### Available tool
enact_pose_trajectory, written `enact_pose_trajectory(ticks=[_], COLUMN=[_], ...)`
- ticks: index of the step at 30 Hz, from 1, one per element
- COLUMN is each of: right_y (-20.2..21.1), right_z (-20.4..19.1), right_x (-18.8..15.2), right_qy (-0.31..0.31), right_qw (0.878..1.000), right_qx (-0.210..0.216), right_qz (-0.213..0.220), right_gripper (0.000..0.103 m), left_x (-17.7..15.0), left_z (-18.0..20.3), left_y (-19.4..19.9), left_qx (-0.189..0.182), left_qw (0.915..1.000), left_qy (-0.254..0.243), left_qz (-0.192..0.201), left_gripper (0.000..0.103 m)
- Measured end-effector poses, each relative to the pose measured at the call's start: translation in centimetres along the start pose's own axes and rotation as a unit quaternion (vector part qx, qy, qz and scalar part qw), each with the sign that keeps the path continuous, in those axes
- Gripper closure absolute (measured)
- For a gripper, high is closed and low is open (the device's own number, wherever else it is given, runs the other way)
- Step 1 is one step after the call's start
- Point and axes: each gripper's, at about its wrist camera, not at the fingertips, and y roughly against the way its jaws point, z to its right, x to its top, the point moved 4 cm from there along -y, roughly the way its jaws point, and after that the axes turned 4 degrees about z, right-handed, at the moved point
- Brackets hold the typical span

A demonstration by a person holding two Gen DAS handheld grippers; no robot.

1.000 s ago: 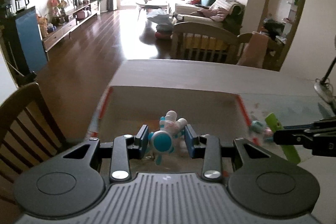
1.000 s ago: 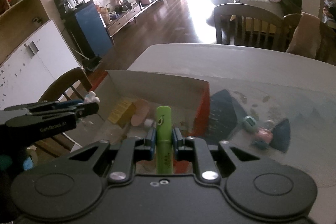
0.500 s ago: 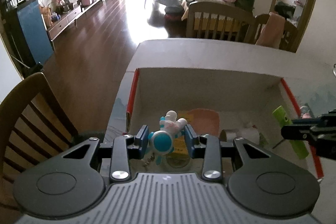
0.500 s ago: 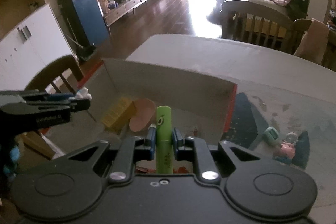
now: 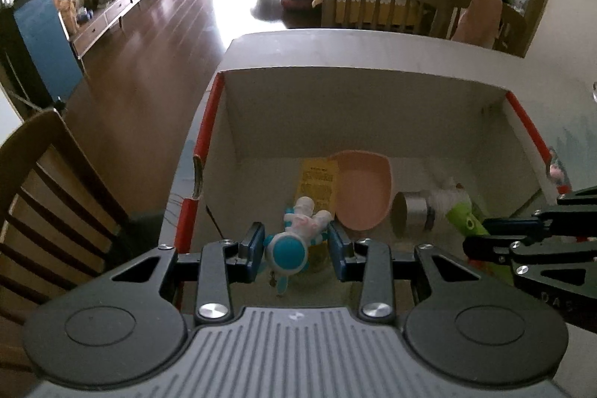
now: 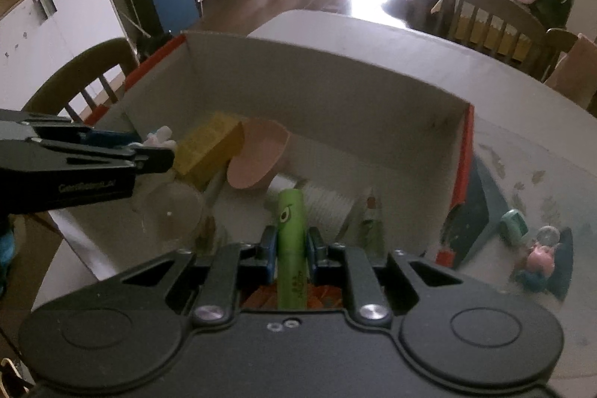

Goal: Organize rigid objects
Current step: 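Carry the toy figure and glue stick into the white box while both tools open, then move both open tools back toward the teal sharpener and pink pig figure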

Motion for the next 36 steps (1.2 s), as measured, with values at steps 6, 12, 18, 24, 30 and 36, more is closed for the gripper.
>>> enact_pose_trajectory(ticks=[6,12,18,24,30,36], right_y=[0.1,0.9,2.6,4.4,7.2,10.1], right_z=[-0.2,0.1,0.3,0.4,1.0,1.8], right_x=[-0.3,-0.5,-0.4,-0.5,-0.7,-1.0], right_qy=[0.001,-0.008,-0.016,-0.019,-0.022,-0.024], right_qw=[1.0,1.0,0.999,0.999,0.997,0.995], right_qx=[0.006,0.018,0.03,0.036,0.044,0.049], right_qz=[-0.006,-0.002,0.015,0.034,0.06,0.084], right_gripper=[0.081,0.076,0.069,0.064,0.059,0.053], left_x=[-0.4,-1.0,-0.9,-0.5,-0.1,0.3], left_z=[0.7,0.8,0.9,1.3,1.9,3.1], left_y=[-0.7,-0.6,0.7,2.5,4.9,7.7], left_qx=[-0.005,0.0,0.002,0.003,-0.003,-0.009], left_qw=[0.9997,0.9994,0.9997,1.0,0.9999,0.9992], left_qy=[-0.004,-0.006,-0.003,-0.003,-0.004,-0.005], left_qz=[-0.022,-0.033,-0.024,-0.004,0.015,0.039], left_gripper=[0.067,0.067,0.066,0.052,0.051,0.051])
